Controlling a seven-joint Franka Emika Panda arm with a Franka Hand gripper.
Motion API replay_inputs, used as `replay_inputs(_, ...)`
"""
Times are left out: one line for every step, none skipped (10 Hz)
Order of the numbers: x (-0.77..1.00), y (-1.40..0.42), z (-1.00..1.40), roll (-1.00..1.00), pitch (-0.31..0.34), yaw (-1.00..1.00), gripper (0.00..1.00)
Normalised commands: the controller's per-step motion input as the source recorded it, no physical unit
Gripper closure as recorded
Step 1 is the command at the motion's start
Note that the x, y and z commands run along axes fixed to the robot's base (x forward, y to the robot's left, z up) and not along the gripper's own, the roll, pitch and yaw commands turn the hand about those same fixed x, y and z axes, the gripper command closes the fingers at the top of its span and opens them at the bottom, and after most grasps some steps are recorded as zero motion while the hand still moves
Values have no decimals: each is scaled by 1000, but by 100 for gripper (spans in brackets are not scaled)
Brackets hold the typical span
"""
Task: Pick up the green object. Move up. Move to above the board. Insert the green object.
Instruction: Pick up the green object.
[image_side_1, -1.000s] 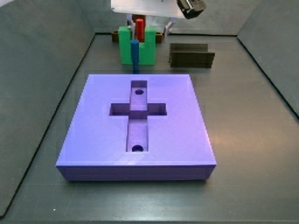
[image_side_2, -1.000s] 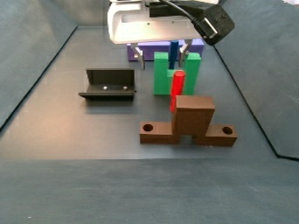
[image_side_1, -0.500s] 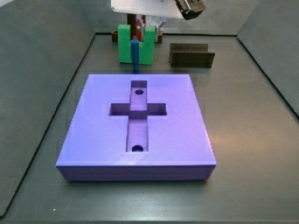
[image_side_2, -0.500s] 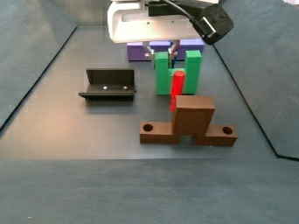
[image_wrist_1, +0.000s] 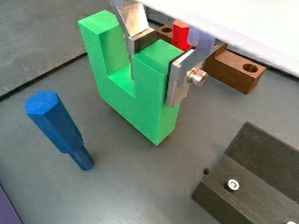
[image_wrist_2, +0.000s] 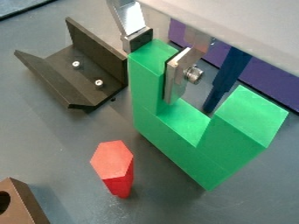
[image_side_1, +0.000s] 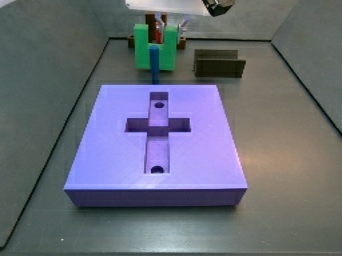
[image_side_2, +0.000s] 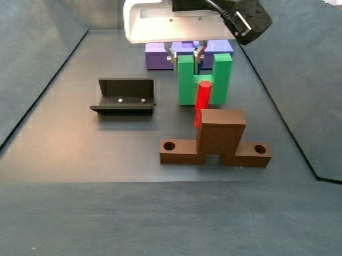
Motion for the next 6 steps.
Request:
replay_inputs(0,0,0,0,0,0,100)
replay_inputs(0,0,0,0,0,0,100)
replay_inputs(0,0,0,0,0,0,100)
replay_inputs(0,0,0,0,0,0,100)
replay_inputs(0,0,0,0,0,0,100)
replay_inputs(0,0,0,0,0,0,100)
